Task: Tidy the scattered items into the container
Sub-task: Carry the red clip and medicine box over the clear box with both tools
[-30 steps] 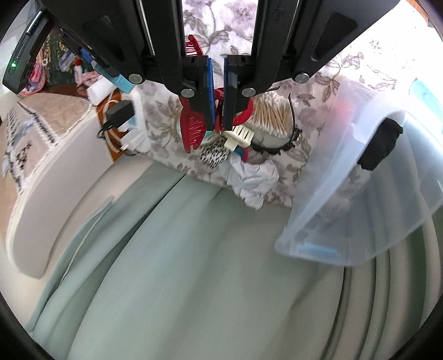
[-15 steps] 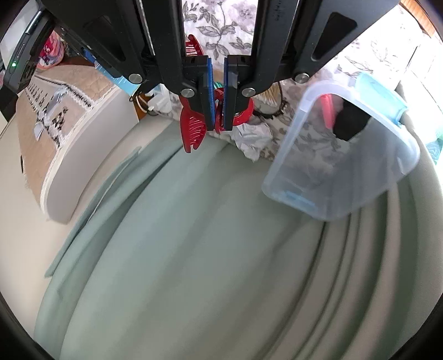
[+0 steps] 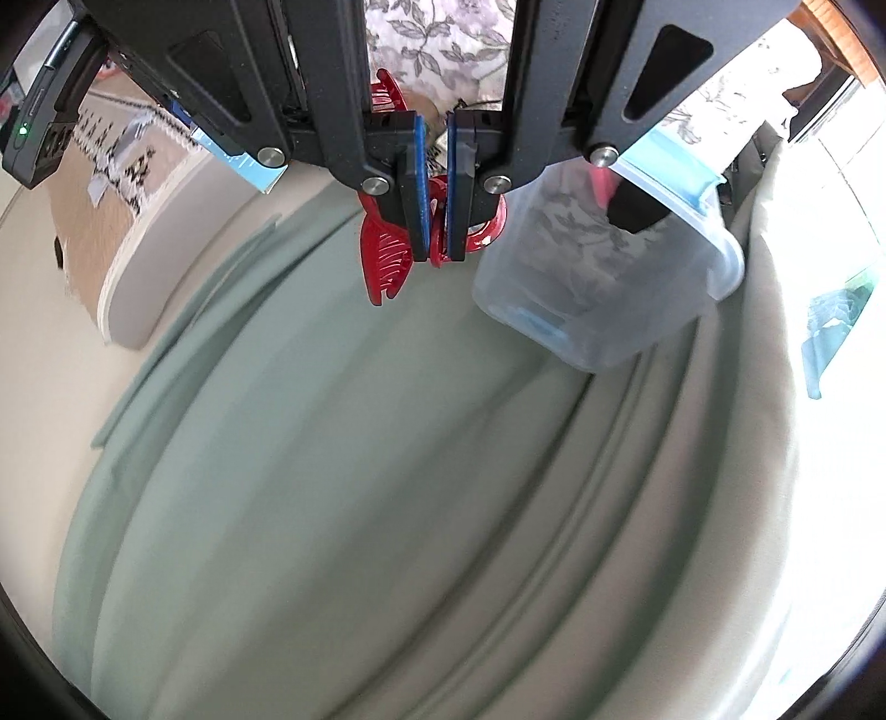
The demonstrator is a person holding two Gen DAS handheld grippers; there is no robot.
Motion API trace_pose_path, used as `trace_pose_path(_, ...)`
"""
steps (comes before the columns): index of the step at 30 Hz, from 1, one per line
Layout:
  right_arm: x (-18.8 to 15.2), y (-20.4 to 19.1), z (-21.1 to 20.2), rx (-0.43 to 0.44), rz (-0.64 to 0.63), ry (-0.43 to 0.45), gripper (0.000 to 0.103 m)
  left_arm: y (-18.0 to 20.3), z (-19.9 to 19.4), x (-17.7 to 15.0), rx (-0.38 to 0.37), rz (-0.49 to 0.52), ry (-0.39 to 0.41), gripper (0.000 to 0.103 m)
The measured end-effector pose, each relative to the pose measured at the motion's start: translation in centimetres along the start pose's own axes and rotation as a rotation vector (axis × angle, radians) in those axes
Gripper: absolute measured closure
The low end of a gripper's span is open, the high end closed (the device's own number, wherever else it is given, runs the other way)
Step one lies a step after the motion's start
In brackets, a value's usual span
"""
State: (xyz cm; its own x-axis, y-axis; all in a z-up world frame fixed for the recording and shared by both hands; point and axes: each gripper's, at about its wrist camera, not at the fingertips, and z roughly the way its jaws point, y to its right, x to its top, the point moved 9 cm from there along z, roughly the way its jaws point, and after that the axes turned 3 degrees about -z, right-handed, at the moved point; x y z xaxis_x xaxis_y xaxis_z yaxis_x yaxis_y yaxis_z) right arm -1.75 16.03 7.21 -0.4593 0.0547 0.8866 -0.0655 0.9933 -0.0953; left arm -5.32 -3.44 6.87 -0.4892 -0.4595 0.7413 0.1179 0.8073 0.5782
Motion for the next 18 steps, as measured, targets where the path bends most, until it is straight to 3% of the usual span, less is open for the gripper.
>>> trace_pose_path(8, 1.3, -5.3, 1.0, 0.077, -0.079, 0.018, 0.052, -3.3, -2.2, 2.1, 0.035, -0.050, 0.072, 0.098)
trace_pose_path(18, 0.3, -9.6, 3.9, 0.143, -0.156, -0.022, 0.052, -7.0, -2.2, 2.5, 0.069, -0.107, 0.095, 0.098)
